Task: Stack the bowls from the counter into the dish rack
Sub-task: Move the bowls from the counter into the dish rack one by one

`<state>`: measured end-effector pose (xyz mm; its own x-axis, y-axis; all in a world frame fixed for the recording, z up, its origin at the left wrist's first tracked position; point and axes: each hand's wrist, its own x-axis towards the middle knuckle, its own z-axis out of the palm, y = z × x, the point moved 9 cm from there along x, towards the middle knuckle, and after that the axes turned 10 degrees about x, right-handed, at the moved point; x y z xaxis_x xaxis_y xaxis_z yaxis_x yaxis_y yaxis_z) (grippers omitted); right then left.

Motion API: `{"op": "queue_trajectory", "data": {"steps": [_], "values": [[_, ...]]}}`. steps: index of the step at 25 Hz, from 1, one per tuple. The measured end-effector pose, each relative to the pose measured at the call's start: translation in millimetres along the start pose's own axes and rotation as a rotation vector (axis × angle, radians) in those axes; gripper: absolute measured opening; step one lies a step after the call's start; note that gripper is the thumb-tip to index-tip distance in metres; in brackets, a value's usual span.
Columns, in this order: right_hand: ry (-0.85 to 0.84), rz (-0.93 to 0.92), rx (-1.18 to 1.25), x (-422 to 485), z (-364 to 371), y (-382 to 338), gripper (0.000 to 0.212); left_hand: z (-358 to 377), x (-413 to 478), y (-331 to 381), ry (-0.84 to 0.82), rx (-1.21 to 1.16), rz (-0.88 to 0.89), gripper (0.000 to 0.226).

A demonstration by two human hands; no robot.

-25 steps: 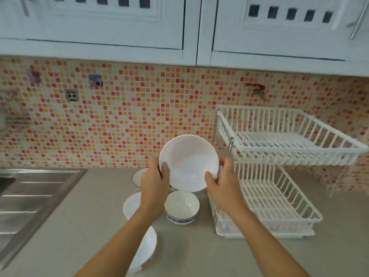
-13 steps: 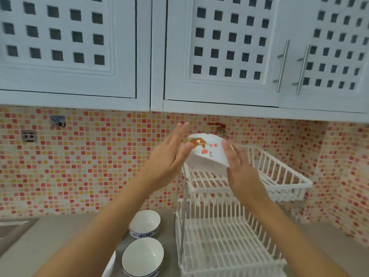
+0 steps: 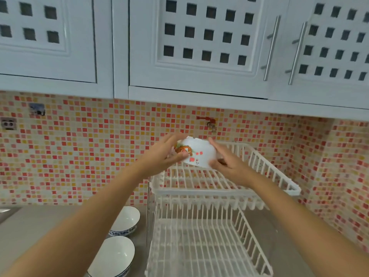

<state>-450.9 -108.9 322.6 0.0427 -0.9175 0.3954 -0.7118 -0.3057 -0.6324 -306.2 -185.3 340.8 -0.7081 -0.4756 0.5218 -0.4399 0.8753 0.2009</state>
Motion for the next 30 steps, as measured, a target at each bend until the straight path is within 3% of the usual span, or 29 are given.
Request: {"op": "queue_trajectory", "data": {"steps": [3, 6, 14, 27, 30], "values": [[-0.082, -0.008, -0.006, 18.0, 3.4, 26.7, 0.066, 29.1, 12.2, -17.0, -0.171, 0.083, -0.058, 0.073], [-0.186, 0.052, -0.069, 34.4, 13.1, 53.4, 0.060, 43.8, 26.8, -21.7, -0.261, 0.177, -0.083, 0.068], [-0.332, 0.160, -0.240, 59.0, 35.0, 89.8, 0.070, 79.1, 43.9, -32.2, -0.407, 0.287, -0.183, 0.062], [-0.357, 0.241, -0.326, 57.1, 37.2, 100.9, 0.082, 97.4, 47.5, -39.9, -0.461, 0.336, -0.231, 0.061], [-0.242, 0.235, -0.330, 55.0, 27.4, 86.2, 0.076, 79.8, 43.6, -37.4, -0.400, 0.308, -0.233, 0.056]]}}
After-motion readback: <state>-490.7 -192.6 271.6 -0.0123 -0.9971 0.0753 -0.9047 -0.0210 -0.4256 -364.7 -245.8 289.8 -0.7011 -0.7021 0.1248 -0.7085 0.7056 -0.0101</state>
